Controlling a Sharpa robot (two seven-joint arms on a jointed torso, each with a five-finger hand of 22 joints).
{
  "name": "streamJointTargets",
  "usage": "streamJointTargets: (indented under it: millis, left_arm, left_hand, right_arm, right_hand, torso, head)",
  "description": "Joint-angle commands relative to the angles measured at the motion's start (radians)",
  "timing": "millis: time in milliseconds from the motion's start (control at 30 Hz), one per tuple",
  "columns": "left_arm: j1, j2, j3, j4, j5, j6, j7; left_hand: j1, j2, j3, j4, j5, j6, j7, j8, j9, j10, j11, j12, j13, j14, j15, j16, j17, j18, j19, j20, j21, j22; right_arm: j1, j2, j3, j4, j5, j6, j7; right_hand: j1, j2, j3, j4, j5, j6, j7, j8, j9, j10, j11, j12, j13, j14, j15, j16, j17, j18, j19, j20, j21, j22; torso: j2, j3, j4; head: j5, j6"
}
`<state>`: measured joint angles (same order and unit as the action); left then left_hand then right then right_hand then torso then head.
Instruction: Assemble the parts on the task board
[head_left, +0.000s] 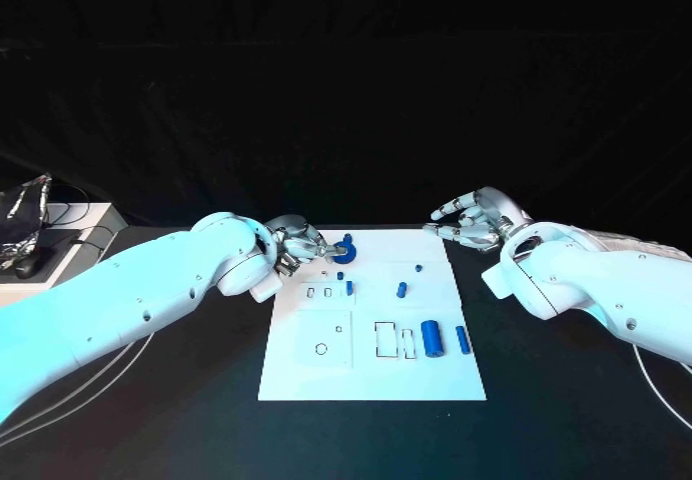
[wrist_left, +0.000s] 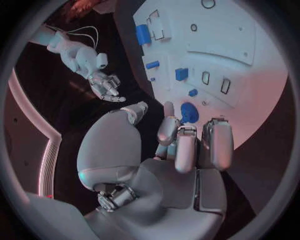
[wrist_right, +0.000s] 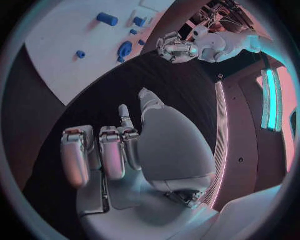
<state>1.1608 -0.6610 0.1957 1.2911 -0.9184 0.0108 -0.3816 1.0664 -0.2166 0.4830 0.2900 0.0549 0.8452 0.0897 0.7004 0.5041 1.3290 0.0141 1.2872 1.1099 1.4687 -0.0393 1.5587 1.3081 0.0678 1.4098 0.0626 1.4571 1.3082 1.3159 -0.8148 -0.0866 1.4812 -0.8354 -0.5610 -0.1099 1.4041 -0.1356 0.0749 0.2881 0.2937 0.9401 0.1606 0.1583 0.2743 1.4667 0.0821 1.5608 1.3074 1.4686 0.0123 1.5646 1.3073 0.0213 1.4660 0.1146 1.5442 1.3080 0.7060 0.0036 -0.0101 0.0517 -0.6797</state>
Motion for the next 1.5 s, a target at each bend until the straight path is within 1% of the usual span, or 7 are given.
streamJointTargets:
  millis: [33,267,333,467,600,733,1500]
  left_arm:
    - [0.018,0.038,-0.013,-0.044,-0.072,0.121,-0.138]
    - [0.042,0.104,-0.03,-0.124,-0.091,0.178,-0.178]
    - [0.047,0.122,-0.034,-0.141,-0.095,0.189,-0.18]
    - [0.057,0.149,-0.041,-0.163,-0.109,0.202,-0.181]
    - [0.071,0.166,-0.062,-0.179,-0.111,0.215,-0.179]
    - [0.077,0.181,-0.073,-0.197,-0.109,0.228,-0.178]
    - [0.08,0.217,-0.088,-0.247,-0.099,0.281,-0.172]
  left_hand:
    - [-0.007,0.006,-0.012,0.003,-0.002,-0.014,0.002,-0.011,0.002,-0.023,0.003,-0.021,-0.026,0.093,-0.004,-0.004,0.234,-0.011,0.004,-0.002,0.005,-0.001]
    - [-0.006,0.004,-0.017,0.002,-0.003,-0.018,0.004,-0.017,0.004,-0.026,0.005,-0.021,-0.023,0.093,-0.003,-0.004,0.235,-0.011,0.005,-0.001,0.006,0.002]
    - [0.0,-0.014,-0.042,0.001,-0.003,-0.02,0.006,-0.025,0.009,-0.033,0.008,-0.027,-0.027,0.091,0.0,-0.006,0.232,-0.011,0.002,0.001,0.005,0.0]
    - [0.003,-0.016,-0.059,0.002,-0.003,-0.019,0.007,-0.028,0.013,-0.034,0.009,-0.028,-0.025,0.091,0.001,-0.006,0.232,-0.011,0.002,0.002,0.006,0.002]
    - [0.004,-0.014,-0.063,0.002,-0.003,-0.018,0.007,-0.029,0.013,-0.036,0.009,-0.03,-0.028,0.092,0.001,-0.004,0.235,-0.012,0.005,0.003,0.007,0.006]
    - [0.009,-0.01,-0.066,0.001,-0.002,-0.019,0.007,-0.031,0.015,-0.04,0.009,-0.034,-0.033,0.093,0.002,-0.003,0.237,-0.012,0.005,0.003,0.008,0.007]
    - [0.02,0.007,-0.069,0.001,-0.002,-0.018,0.008,-0.038,0.019,-0.044,0.01,-0.038,-0.036,0.095,0.003,0.0,0.241,-0.012,0.005,0.005,0.009,0.009]
  right_arm:
    - [0.001,0.003,0.0,-0.005,0.023,0.059,-0.008]
    - [0.001,0.005,0.0,-0.011,0.015,0.067,-0.023]
    - [0.001,0.005,0.0,-0.012,0.012,0.068,-0.027]
    - [0.001,0.006,0.0,-0.011,0.008,0.07,-0.033]
    - [0.001,0.006,0.0,-0.011,0.004,0.071,-0.039]
    - [0.001,0.006,0.0,-0.01,0.002,0.072,-0.042]
    - [0.001,0.007,0.0,-0.004,-0.006,0.077,-0.054]
  right_hand:
    - [-0.004,0.007,0.008,0.0,0.009,0.003,-0.001,0.007,0.002,0.099,-0.005,0.005,0.259,0.099,-0.008,0.002,0.25,-0.013,0.091,-0.007,-0.001,0.24]
    - [-0.005,0.006,0.011,-0.001,0.018,0.001,-0.001,0.009,0.005,0.099,-0.005,0.005,0.259,0.099,-0.008,0.002,0.249,-0.013,0.09,-0.008,-0.002,0.239]
    - [-0.005,0.006,0.011,-0.001,0.018,0.001,-0.001,0.009,0.005,0.099,-0.005,0.005,0.259,0.099,-0.008,0.002,0.249,-0.013,0.09,-0.008,-0.002,0.239]
    - [-0.005,0.006,0.011,-0.001,0.018,0.001,-0.001,0.009,0.005,0.099,-0.005,0.005,0.259,0.099,-0.008,0.002,0.249,-0.013,0.09,-0.008,-0.002,0.239]
    - [-0.005,0.006,0.011,-0.001,0.018,0.001,-0.001,0.009,0.005,0.099,-0.005,0.005,0.259,0.099,-0.008,0.002,0.249,-0.013,0.09,-0.008,-0.002,0.239]
    - [-0.006,0.005,0.011,0.0,0.022,0.0,-0.001,0.009,0.005,0.099,-0.005,0.004,0.258,0.099,-0.009,0.002,0.249,-0.013,0.09,-0.008,-0.003,0.238]
    - [-0.008,0.005,0.012,0.001,0.025,-0.001,-0.001,0.01,0.006,0.098,-0.005,0.004,0.258,0.098,-0.009,0.002,0.248,-0.013,0.089,-0.008,-0.004,0.237]
  torso:
    - [-0.008,0.0093,-0.0035]
    - [-0.01,0.0136,-0.0066]
    - [-0.01,0.0142,-0.0069]
    - [-0.007,0.0105,-0.0078]
    - [-0.005,0.0092,-0.0096]
    - [-0.003,0.0066,-0.0087]
    - [-0.003,0.0061,-0.009]
  head:
    - [0.003,-0.007]
    - [0.005,-0.012]
    - [0.006,-0.016]
    - [0.005,-0.016]
    - [0.003,-0.019]
    - [0.0,-0.021]
    - [-0.004,-0.043]
